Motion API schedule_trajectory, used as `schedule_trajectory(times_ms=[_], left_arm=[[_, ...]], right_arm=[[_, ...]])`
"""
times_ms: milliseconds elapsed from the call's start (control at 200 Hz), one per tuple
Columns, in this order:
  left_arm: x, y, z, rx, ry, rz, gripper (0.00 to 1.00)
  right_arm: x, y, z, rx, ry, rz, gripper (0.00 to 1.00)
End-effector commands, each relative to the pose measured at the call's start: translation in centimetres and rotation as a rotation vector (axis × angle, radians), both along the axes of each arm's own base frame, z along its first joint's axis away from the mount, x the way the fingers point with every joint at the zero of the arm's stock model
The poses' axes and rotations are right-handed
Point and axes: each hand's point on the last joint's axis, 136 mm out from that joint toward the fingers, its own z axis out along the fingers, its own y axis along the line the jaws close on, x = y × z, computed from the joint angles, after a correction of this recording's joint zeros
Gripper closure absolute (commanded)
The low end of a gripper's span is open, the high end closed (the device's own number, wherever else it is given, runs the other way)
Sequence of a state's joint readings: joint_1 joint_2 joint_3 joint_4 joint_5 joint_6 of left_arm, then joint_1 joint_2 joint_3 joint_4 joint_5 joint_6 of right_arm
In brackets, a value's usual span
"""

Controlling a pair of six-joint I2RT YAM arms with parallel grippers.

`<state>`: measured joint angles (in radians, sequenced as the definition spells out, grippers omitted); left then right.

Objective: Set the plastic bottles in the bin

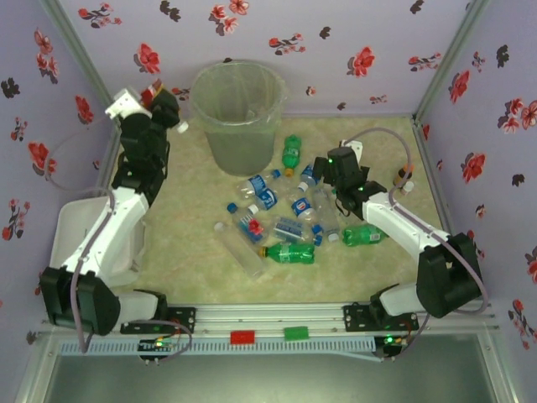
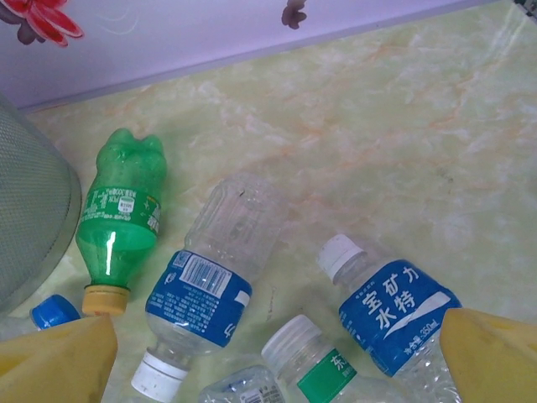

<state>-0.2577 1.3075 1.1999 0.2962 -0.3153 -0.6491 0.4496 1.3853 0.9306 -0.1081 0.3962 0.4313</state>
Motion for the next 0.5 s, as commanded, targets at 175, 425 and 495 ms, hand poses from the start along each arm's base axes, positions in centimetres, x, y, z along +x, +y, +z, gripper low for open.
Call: schedule_trajectory(times_ms=[175,425,495], left_arm=[[5.4,-7.4,6.4,0.1,-0.152,-0.304,0.56],[9.4,-11.5,2.4,0.174,-0.045,-0.413,0.56],[10.5,-12.5,0.7,0.188,-0.004,-0.445,0.57]], right_arm=[[-0.5,0.6,0.2,0.062,-0.041,0.021,0.0],[-1.1,0.6,-0.4,0.049,-0.016,0.038,0.01],[-1.2,0.6,-0.5,0.043,-0.008,0.041,0.0]])
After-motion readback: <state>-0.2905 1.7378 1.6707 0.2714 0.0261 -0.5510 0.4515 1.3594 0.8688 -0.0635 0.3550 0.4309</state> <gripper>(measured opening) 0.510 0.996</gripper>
